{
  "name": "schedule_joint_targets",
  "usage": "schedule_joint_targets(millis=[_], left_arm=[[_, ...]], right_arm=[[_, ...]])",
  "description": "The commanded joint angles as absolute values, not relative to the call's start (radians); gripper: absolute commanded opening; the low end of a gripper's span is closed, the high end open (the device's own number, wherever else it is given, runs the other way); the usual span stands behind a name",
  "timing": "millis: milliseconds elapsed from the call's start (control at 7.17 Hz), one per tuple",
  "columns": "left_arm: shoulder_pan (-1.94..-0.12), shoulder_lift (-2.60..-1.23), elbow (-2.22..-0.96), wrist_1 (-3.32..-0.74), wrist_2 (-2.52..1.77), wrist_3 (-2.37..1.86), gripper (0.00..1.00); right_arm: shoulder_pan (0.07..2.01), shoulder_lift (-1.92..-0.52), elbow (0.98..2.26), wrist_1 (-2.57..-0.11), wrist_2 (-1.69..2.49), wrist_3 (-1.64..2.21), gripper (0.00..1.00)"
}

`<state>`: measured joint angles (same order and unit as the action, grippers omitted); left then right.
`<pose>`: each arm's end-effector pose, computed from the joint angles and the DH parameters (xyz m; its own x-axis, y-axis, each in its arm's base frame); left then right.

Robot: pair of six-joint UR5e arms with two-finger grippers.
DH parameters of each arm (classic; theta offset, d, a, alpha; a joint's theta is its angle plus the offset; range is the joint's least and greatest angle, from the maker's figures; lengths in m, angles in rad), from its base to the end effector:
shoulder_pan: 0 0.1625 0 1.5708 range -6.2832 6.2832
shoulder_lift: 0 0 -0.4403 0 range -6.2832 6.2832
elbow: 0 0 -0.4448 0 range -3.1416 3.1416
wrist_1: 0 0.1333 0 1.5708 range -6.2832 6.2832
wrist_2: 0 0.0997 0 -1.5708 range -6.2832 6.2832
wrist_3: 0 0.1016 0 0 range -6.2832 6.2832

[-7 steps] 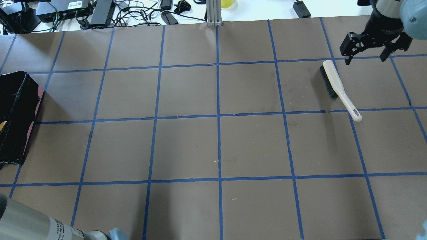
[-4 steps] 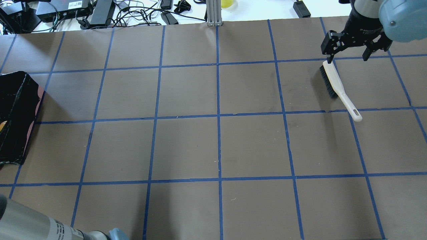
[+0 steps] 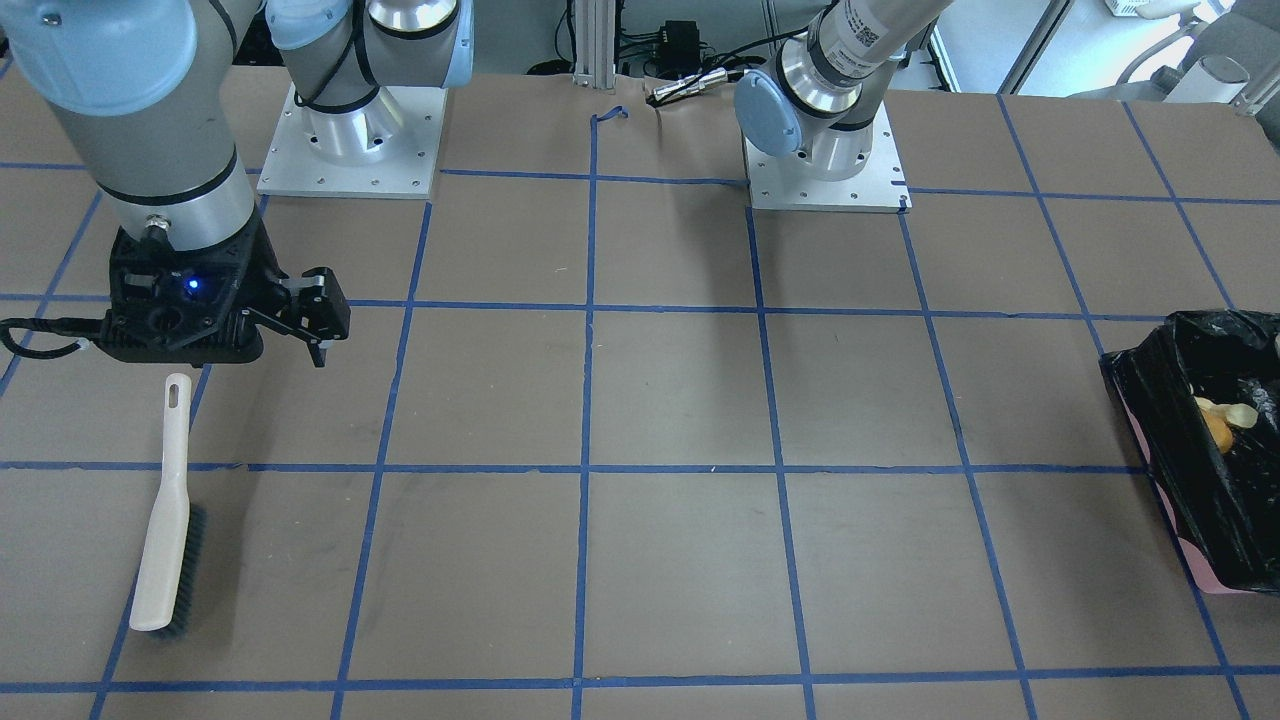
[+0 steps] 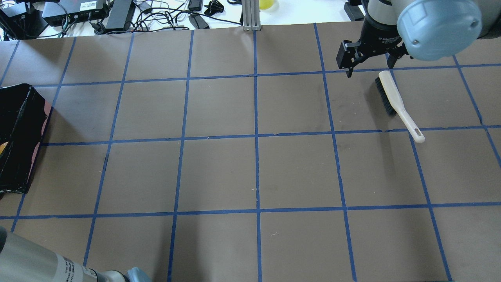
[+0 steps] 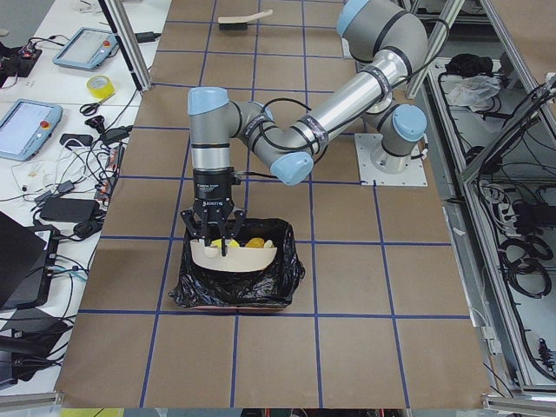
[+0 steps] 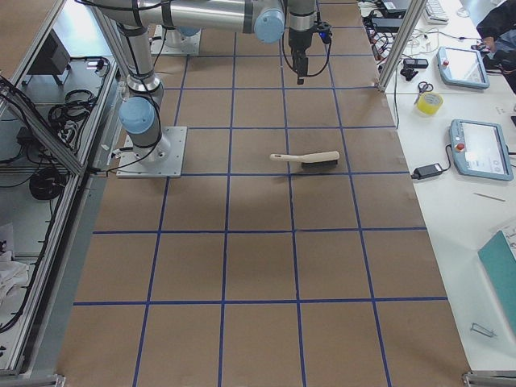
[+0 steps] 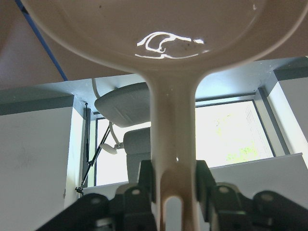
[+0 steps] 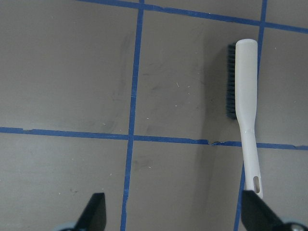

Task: Sweep and dump trash into bin
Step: 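Raise the right gripper from the brush while left holds dustpan over bin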

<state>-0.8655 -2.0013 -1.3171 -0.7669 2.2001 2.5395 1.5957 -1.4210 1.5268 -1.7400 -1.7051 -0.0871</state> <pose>0.4306 -0.6191 0.4764 0.0255 0.9978 0.0605 0.6544 -0.0624 0.7535 0.1349 -0.6107 0.4567 -0.9850 -0.1029 0.1386 -0.1110 0.9925 -0.0515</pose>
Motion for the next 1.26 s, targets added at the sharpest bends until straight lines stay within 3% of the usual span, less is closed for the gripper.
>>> schedule_joint_targets(millis=[0, 279, 1116], left_arm=[[-0.867, -1.982, -1.398, -0.627, 2.201, 2.542, 0.0], [-0.867, -1.95, -1.482, -0.543, 2.201, 2.542, 0.0], [-0.877, -1.901, -1.513, -0.584, 2.194, 2.528, 0.0]], right_arm=[[1.603, -1.419, 1.528, -1.738, -1.71, -0.1, 1.0], [1.603, -1.417, 1.531, -1.735, -1.713, -0.1, 1.0], [1.603, -1.419, 1.531, -1.741, -1.713, -0.1, 1.0]])
